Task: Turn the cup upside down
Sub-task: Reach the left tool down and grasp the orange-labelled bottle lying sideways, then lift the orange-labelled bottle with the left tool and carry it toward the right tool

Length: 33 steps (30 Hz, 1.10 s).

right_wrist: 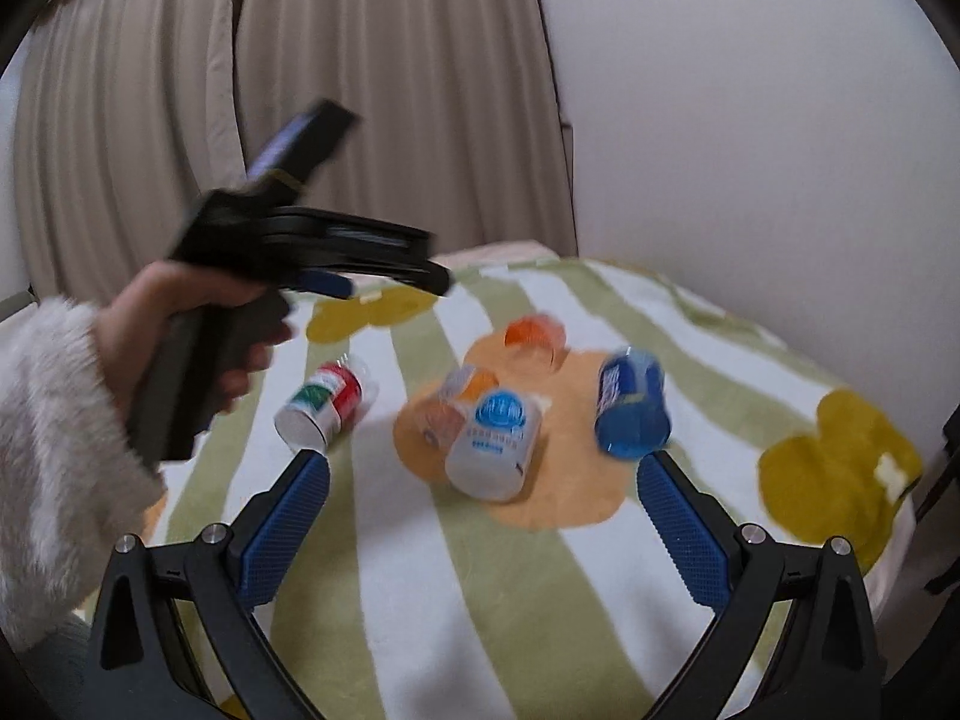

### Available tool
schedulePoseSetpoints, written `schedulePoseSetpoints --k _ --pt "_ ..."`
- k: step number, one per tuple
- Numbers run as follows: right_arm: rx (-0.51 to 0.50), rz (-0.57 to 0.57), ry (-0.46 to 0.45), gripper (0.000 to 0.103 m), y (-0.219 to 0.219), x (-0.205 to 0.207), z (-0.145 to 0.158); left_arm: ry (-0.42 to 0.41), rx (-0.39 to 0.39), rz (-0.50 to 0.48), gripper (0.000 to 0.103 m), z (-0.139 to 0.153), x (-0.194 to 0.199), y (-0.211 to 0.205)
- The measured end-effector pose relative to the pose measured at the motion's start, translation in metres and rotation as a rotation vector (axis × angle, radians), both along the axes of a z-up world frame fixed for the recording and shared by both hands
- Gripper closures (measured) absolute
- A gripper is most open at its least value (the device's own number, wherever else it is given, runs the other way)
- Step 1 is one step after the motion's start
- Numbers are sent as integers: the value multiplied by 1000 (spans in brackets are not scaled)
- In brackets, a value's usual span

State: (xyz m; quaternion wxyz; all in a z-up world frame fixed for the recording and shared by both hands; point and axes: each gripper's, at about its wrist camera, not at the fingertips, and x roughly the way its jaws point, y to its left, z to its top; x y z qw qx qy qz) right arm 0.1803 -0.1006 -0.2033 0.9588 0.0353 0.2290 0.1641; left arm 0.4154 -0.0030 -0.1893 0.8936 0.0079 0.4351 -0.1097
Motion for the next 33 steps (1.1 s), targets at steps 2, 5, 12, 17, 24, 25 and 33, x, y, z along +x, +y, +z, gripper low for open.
schedulePoseSetpoints --k 2,5,12,17,24,25,33 --pt "9 -3 23 0 3 4 -10 62 29 12 1 -22 21 -2" --pt "28 -5 57 0 4 9 -24 138 23 16 4 -51 49 -3" --pt "6 10 78 0 11 19 -38 287 -10 2 17 -89 74 -6" --pt "17 19 84 0 12 23 -42 349 -33 -1 27 -100 79 1" --pt "33 34 82 0 12 23 -40 356 -79 5 45 -85 73 13" --pt "33 37 79 0 14 22 -39 351 -83 5 45 -81 69 13" --pt "38 60 57 0 17 6 -20 301 -106 -17 45 -38 10 17"
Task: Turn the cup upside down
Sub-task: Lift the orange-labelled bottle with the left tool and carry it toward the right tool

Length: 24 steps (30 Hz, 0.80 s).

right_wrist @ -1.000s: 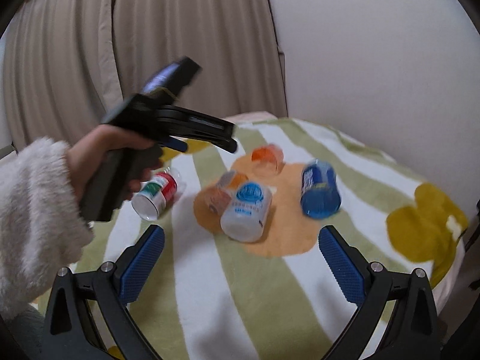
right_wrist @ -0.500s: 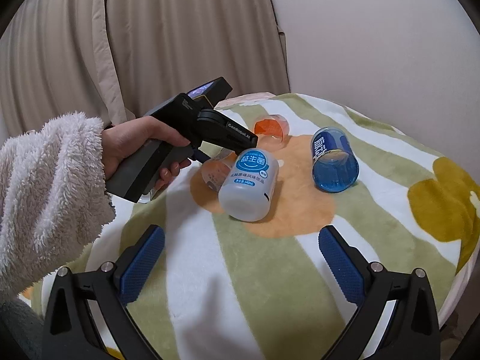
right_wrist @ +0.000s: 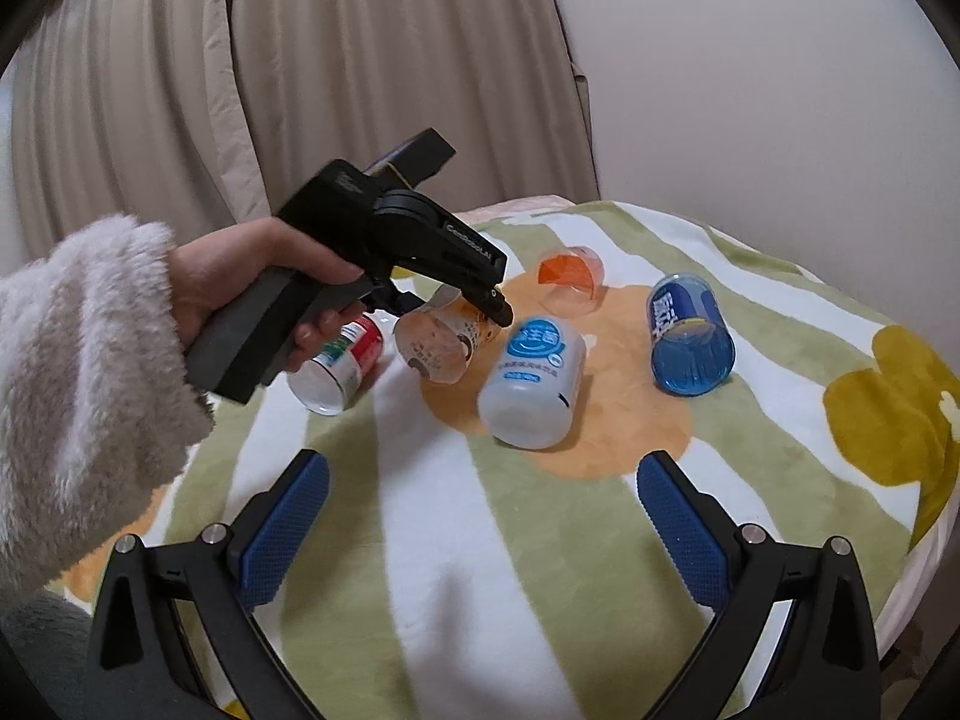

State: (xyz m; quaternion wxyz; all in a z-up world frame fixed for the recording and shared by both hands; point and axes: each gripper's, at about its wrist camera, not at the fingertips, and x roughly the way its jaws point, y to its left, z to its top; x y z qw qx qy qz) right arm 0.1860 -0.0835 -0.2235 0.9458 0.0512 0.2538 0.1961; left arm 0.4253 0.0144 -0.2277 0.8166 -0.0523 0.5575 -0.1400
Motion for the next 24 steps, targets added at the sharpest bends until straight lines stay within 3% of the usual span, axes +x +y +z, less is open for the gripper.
schedulePoseSetpoints --k 4,8,11,13,18,24 --pt "-14 17 5 0 0 -14 8 6 -4 -39 45 9 -47 0" --pt "-30 31 18 0 0 -33 9 21 32 -53 44 -3 -86 -5" --pt "-24 30 28 0 -3 -42 8 37 -22 -21 44 -15 -109 -5" --pt "-23 23 35 0 -5 -47 9 53 -44 -16 44 -23 -116 -11" --pt "-39 -2 32 0 -13 -56 12 53 42 -24 44 -47 -130 -26" --pt "-41 -17 33 0 -21 -60 12 70 51 -22 44 -59 -135 -32"
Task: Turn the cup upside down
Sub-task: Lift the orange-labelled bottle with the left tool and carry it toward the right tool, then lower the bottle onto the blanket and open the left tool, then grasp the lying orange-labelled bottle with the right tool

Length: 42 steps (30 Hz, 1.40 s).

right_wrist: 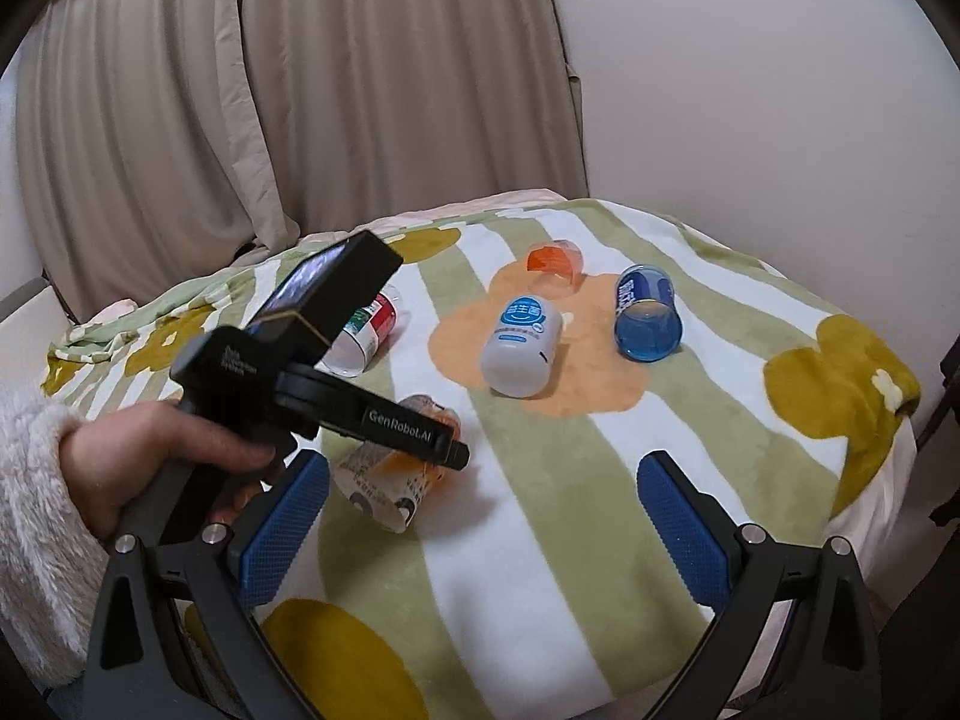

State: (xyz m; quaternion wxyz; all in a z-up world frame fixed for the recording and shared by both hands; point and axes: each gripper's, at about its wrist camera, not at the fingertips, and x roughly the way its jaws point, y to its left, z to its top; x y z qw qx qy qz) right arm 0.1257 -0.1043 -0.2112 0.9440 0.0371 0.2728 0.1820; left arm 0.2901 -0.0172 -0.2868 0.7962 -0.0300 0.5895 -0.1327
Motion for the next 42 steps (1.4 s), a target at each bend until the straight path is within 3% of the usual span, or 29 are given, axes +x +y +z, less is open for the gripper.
schedulePoseSetpoints --k 11,12,13,14,25,29,33,37,42 --pt "2 -15 -5 0 -5 0 2 -3 44 -4 42 2 1 -2" --pt "1 -15 -4 0 -5 -1 1 -13 59 -7 29 4 -1 -3" --pt "1 -17 -3 0 -6 -1 2 -20 64 -6 8 6 -1 -3" --pt "5 -18 -1 0 -7 -1 3 -35 57 -2 0 9 -3 -2" --pt "33 -10 28 0 -17 1 26 -133 50 10 0 48 -38 22" --pt "89 64 149 0 -15 28 39 -184 39 20 0 62 -63 41" --pt "147 128 346 0 0 73 40 -286 44 45 0 73 -95 69" --pt "118 163 501 1 31 114 23 -372 56 82 0 76 -116 93" --pt "83 160 726 2 69 157 -22 -358 -69 147 0 67 -117 120"
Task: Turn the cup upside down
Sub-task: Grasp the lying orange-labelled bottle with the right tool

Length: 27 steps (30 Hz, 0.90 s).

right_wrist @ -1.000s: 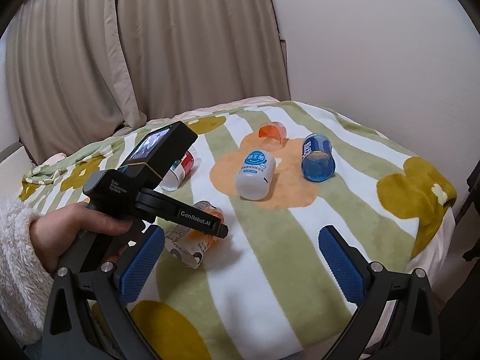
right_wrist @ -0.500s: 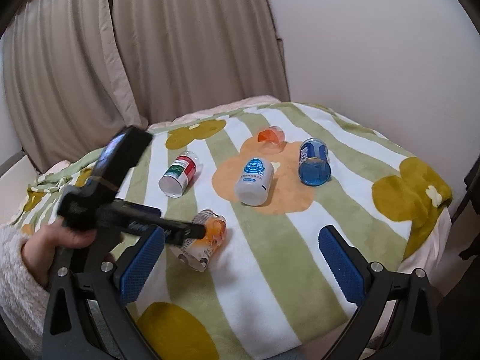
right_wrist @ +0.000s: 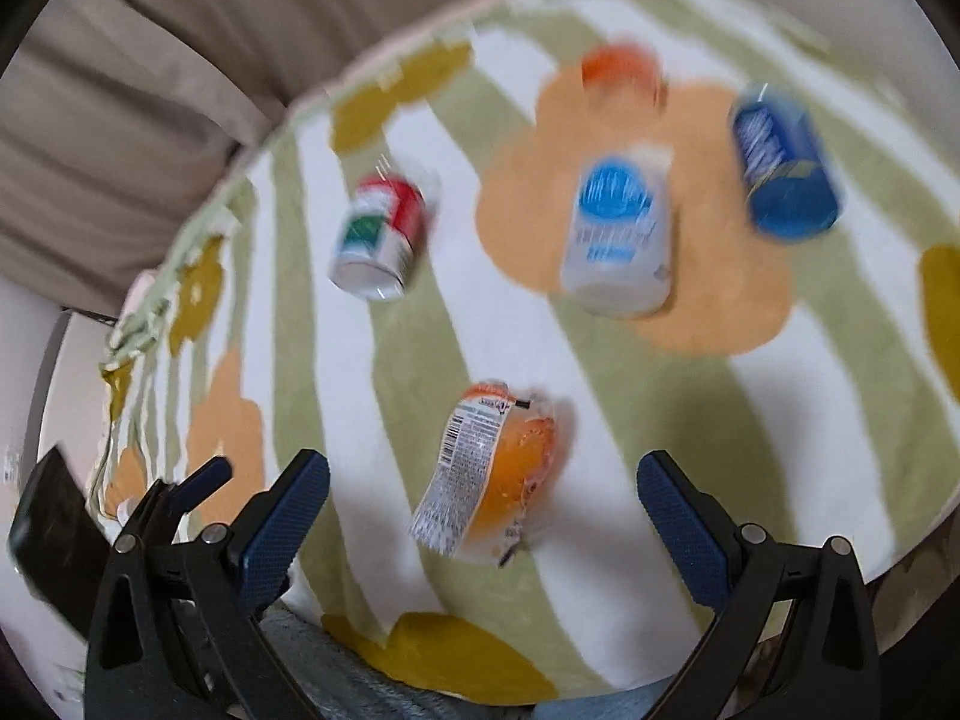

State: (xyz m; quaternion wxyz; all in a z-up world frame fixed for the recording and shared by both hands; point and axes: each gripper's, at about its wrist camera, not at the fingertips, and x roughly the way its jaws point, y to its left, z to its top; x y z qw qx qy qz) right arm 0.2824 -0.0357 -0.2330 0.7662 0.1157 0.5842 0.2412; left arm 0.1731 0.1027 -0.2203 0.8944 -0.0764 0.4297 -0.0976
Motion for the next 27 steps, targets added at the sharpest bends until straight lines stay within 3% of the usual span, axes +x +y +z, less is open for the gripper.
schedulePoseSetpoints --k 3,6,14,19,21,23,24,26,27 --pt "-14 -16 117 6 9 16 -24 19 -43 19 0 -5 3 8" --pt "-23 -32 190 19 14 25 -37 27 -63 24 0 -9 3 10" --pt "-83 -36 249 28 23 36 -46 26 -75 16 0 -10 1 9" --pt "-82 -30 273 45 24 41 -49 23 -82 21 0 -10 0 11" --pt "-84 -31 271 45 25 41 -47 25 -84 23 0 -10 -1 11" --pt "-28 -42 213 45 21 39 -31 26 -90 27 0 -10 -1 13" --pt "28 -50 143 45 17 35 -15 24 -92 29 0 -9 -2 14" --pt "92 -37 -50 45 10 16 15 14 -104 31 0 -7 -4 14" --pt "91 -21 -216 45 7 -3 31 5 -112 29 0 -5 -6 15"
